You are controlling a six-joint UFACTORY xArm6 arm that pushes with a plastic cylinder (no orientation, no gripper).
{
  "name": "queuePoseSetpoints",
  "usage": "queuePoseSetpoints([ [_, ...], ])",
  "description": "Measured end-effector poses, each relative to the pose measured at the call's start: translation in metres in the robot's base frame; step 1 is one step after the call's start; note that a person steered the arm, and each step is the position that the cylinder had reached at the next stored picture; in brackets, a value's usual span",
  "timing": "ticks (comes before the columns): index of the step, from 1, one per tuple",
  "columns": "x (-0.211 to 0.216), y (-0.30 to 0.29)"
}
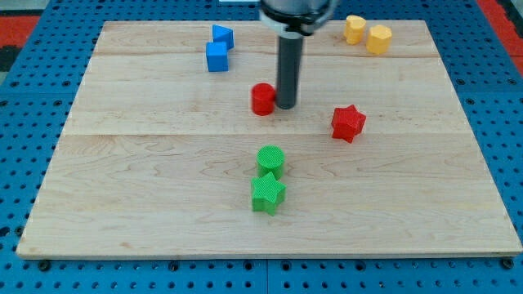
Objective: Place the red circle above the green circle vertically
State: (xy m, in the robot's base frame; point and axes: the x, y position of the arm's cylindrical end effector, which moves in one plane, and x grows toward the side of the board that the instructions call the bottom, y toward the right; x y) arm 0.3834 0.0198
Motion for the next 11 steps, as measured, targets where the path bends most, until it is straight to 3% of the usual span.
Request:
queuePoseSetpoints([
  [1, -0.001, 0.065],
  [3, -0.039, -0.006],
  [5, 0.027, 0.021],
  [7, -0.046, -0.049],
  [8, -0.022, -0.078],
  [9, 0.010, -0.046],
  [10, 0.013, -0.046],
  [11, -0.015, -0.034],
])
